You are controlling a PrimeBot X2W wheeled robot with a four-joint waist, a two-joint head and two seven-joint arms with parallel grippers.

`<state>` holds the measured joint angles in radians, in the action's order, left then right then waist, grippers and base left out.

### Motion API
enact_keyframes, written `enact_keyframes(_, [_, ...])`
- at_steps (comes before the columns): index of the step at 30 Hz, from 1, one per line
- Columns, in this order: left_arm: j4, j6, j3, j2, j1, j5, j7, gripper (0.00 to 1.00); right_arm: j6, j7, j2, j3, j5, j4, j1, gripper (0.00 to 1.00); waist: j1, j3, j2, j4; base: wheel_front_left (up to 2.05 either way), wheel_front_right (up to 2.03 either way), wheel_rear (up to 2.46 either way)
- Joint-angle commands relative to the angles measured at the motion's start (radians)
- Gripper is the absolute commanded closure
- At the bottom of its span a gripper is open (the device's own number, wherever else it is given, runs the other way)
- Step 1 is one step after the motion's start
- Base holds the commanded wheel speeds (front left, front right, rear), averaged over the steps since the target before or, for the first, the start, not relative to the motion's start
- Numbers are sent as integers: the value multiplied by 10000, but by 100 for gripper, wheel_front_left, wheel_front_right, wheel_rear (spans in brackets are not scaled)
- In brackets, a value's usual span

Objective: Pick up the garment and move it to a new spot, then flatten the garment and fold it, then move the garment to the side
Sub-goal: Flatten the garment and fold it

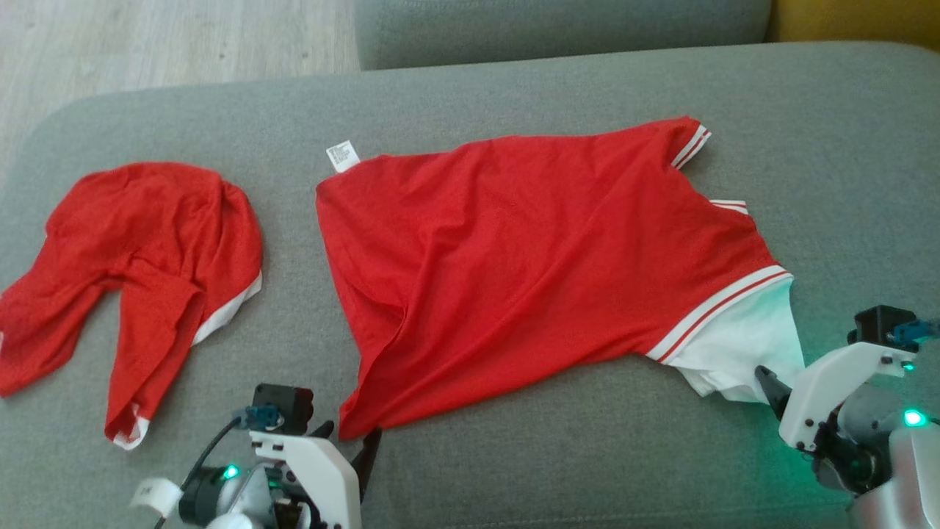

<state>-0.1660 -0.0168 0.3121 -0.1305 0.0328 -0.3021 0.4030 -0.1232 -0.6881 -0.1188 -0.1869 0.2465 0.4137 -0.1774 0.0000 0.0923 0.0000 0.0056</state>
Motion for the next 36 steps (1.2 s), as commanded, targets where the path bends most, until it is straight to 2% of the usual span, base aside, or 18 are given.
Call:
enact_keyframes(1, [288, 47, -346, -64, -605, -15, -105, 0, -75, -38, -22, 154, -22, -309, -469, 0, 0, 87, 0, 5, 0, 0, 0])
enact_keyframes(11, [-538, 65, -484, -42, -1201, -128, -561, 0, -75, -31, 142, 255, 121, -301, -397, 0, 0, 349, 0, -144, 0, 0, 0])
enact_keyframes(15, [-876, -52, -326, 30, -1307, -211, -464, 0, -75, -50, 187, 267, 122, -253, -381, 0, 0, 380, 0, -197, 0, 0, 0])
enact_keyframes(27, [-1062, -44, -208, -9, -1154, -435, -128, 0, -75, -412, 369, 86, -30, -272, -171, 0, 0, 330, 0, -219, 0, 0, 0])
enact_keyframes(28, [-1033, -54, -201, -8, -1130, -475, -81, 0, -75, -416, 390, 105, 13, -292, -155, 15, 0, 323, 0, -210, 0, 0, 0])
enact_keyframes(29, [-1010, -65, -194, -12, -1108, -508, -47, 8, -75, -399, 406, 126, 45, -295, -141, 31, 0, 313, 0, -201, 0, 0, 0])
enact_keyframes(30, [-997, -74, -188, -20, -1090, -534, -24, 41, -75, -371, 418, 163, 84, -294, -130, 53, 0, 299, 0, -194, 0, 0, 0])
enact_keyframes(31, [-982, -84, -187, -27, -1079, -555, -36, 70, -75, -322, 434, 215, 138, -313, -114, 73, 0, 280, 0, -189, 0, 0, 0])
enact_keyframes(32, [-955, -88, -202, -25, -1073, -581, -100, 100, -75, -250, 447, 273, 197, -346, -96, 100, 0, 258, 0, -185, 0, 0, 0])
enact_keyframes(36, [-851, -67, -290, -53, -1069, -646, -356, 100, -75, 270, 445, 421, 376, -536, -83, 100, 0, 161, 0, -189, 0, 0, 0])
